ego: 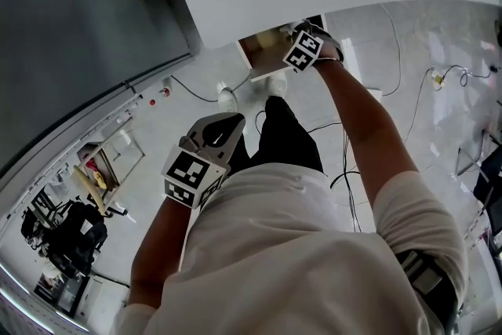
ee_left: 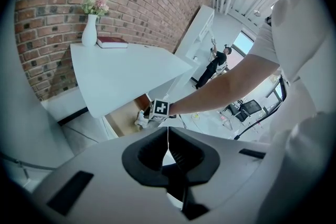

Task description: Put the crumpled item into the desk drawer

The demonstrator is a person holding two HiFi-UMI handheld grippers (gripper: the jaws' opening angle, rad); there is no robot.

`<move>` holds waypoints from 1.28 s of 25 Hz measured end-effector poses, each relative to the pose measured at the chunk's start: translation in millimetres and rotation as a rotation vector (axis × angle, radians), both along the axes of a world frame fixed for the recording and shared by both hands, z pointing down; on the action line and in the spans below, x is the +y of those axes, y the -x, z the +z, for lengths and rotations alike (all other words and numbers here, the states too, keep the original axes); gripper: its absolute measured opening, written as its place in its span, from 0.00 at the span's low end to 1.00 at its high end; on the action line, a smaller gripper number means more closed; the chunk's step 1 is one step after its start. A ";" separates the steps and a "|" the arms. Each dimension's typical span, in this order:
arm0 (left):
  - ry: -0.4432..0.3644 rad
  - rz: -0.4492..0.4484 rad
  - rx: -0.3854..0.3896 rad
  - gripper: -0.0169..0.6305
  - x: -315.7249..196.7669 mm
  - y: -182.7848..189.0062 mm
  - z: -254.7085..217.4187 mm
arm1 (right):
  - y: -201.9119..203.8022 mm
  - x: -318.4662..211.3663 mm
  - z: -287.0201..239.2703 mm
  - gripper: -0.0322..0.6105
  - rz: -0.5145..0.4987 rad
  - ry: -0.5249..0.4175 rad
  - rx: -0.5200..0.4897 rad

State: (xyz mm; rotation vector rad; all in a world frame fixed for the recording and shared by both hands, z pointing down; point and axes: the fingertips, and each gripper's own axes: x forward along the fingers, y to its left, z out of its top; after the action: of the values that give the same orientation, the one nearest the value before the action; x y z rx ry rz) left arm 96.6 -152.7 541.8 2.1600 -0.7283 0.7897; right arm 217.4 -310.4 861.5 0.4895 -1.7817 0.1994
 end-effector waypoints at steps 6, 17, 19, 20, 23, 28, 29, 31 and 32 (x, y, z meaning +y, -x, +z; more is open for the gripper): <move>-0.036 0.029 0.025 0.06 8.8 9.3 -22.6 | 1.6 17.3 -40.9 0.11 0.075 -0.028 -0.032; -0.097 0.069 0.065 0.06 31.7 63.4 -60.4 | 30.3 81.0 -118.6 0.10 0.256 -0.022 -0.120; -0.105 0.082 0.070 0.06 37.9 76.8 -64.6 | 41.0 92.6 -132.1 0.10 0.288 -0.022 -0.137; -0.109 0.087 0.072 0.06 41.4 83.9 -66.7 | 47.4 98.8 -139.3 0.10 0.305 -0.021 -0.148; -0.121 0.098 0.081 0.06 51.3 105.0 -73.3 | 68.8 119.7 -161.3 0.10 0.340 -0.014 -0.185; -0.154 0.125 0.096 0.06 63.8 132.1 -87.3 | 96.7 153.4 -204.8 0.10 0.395 -0.019 -0.253; -0.161 0.133 0.099 0.06 67.3 136.4 -89.8 | 101.3 161.2 -213.4 0.10 0.404 -0.022 -0.264; -0.173 0.149 0.103 0.06 77.9 146.5 -95.0 | 112.8 180.0 -229.9 0.10 0.418 -0.028 -0.286; -0.178 0.156 0.105 0.06 84.2 151.9 -97.7 | 119.3 190.4 -238.0 0.10 0.425 -0.030 -0.297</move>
State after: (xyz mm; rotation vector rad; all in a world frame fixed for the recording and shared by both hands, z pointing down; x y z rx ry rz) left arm -55.2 -68.4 444.1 2.4228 -0.6014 0.7060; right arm 98.1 -119.9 623.4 0.8965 -1.9514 0.5663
